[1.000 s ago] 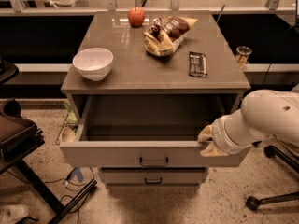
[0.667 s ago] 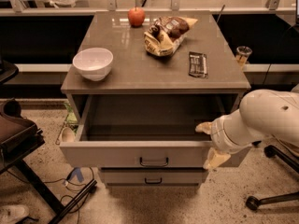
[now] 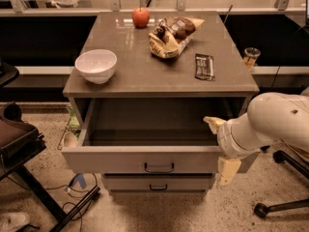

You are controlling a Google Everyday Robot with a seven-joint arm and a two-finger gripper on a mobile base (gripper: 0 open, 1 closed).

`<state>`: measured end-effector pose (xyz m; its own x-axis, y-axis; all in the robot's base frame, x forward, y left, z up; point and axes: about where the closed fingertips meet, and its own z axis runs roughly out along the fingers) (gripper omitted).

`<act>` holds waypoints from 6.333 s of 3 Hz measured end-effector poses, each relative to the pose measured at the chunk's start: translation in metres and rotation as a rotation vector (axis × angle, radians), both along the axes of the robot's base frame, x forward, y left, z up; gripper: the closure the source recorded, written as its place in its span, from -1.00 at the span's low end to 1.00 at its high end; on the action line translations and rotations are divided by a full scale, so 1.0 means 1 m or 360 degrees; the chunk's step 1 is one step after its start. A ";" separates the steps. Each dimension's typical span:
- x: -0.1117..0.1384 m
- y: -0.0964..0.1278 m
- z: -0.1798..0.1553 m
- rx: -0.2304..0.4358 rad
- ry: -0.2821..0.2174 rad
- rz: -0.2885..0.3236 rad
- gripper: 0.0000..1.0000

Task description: Open top drawer

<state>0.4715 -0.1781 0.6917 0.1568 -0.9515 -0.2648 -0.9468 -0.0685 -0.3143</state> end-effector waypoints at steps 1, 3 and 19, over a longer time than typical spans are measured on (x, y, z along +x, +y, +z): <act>0.010 0.005 0.030 -0.0128 -0.0021 -0.0013 -0.63; 0.052 0.011 0.131 -0.0531 -0.0133 -0.0108 0.30; -0.024 -0.016 -0.056 -0.0278 0.0493 -0.0117 -0.27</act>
Offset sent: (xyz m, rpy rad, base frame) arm 0.0712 0.0248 0.1994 -0.4634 -0.1193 -0.0814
